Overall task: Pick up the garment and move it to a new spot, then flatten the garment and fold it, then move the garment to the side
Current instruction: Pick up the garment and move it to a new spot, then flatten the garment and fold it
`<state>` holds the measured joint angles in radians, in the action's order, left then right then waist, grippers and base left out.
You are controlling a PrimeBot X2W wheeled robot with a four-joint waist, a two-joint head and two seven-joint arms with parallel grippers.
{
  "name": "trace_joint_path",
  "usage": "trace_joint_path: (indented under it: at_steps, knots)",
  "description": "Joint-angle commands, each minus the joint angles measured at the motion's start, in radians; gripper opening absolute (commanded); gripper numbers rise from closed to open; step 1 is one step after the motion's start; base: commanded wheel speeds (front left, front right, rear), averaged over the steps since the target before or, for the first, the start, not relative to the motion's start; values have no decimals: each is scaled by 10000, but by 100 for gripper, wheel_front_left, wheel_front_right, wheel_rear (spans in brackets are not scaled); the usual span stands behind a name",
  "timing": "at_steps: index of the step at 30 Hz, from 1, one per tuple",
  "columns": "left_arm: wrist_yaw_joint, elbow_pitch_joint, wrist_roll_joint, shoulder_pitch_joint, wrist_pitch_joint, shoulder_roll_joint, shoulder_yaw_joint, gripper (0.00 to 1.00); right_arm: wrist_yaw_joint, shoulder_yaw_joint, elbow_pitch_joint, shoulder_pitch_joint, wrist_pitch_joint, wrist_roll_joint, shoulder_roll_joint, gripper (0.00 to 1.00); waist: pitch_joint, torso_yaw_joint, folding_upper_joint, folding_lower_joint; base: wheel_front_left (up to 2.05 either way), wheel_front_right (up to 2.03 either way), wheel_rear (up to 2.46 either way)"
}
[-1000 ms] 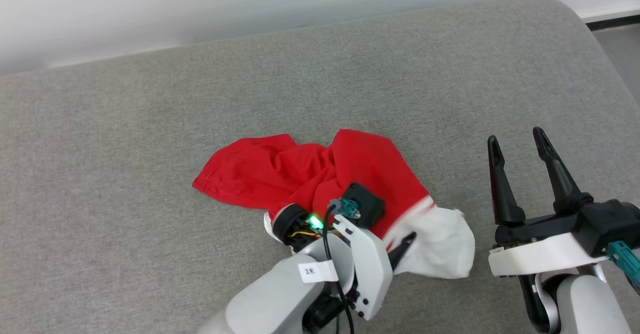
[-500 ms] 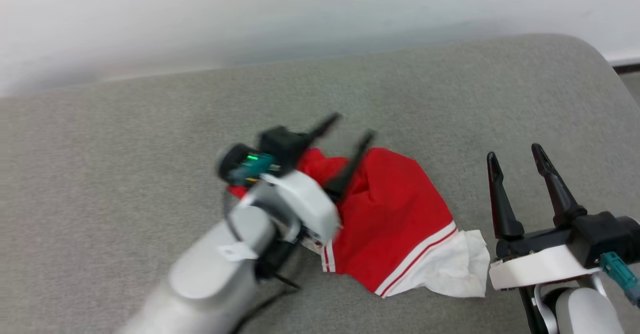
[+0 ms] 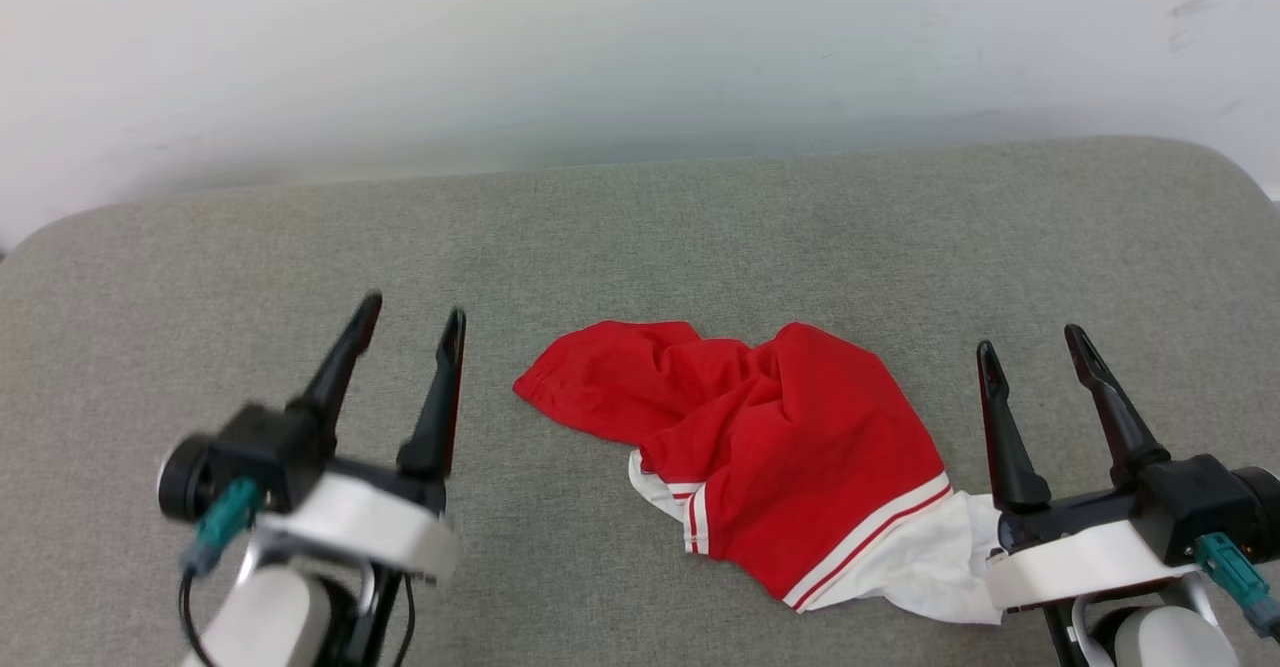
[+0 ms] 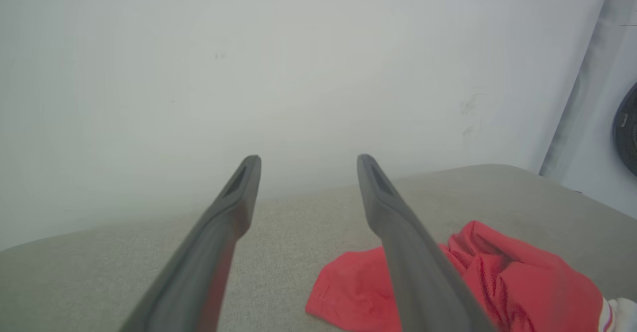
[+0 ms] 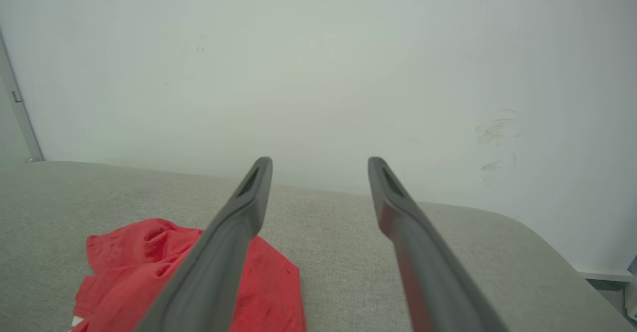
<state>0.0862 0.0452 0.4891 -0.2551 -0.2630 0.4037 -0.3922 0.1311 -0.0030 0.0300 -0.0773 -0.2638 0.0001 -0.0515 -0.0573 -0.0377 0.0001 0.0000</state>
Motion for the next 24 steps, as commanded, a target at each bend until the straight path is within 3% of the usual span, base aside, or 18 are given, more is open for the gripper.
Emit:
trace_joint_path:
  at_steps: [1, 10, 19, 22, 24]
  knots:
    - [-53, -166, -132, 258, -21, -76, 124, 100, -7, -26, -40, 91, -13, 11, 21, 100, 2, 14, -1, 0, 0, 0, 0]
    - [-615, -1191, -1561, 2383, -24, -1618, 1371, 100, -7, 125, 47, 255, -13, 129, 23, 100, 64, 58, -1, 0, 0, 0, 0]
    - [-1463, -1123, -2462, 2402, -25, -2248, 2154, 100, -7, 336, 334, 309, -13, 225, 24, 100, -34, 84, -1, 0, 0, 0, 0]
    - [-1585, -1104, -2605, 2339, -25, -2458, 2357, 100, -7, 563, 725, 169, 597, 583, -290, 100, -121, 119, -1, 0, 0, 0, 0]
    - [-1672, -1107, -2691, 2380, -25, -2580, 2482, 100, -7, 1009, 863, 40, 1556, 977, -694, 100, -194, 148, -1, 0, 0, 0, 0]
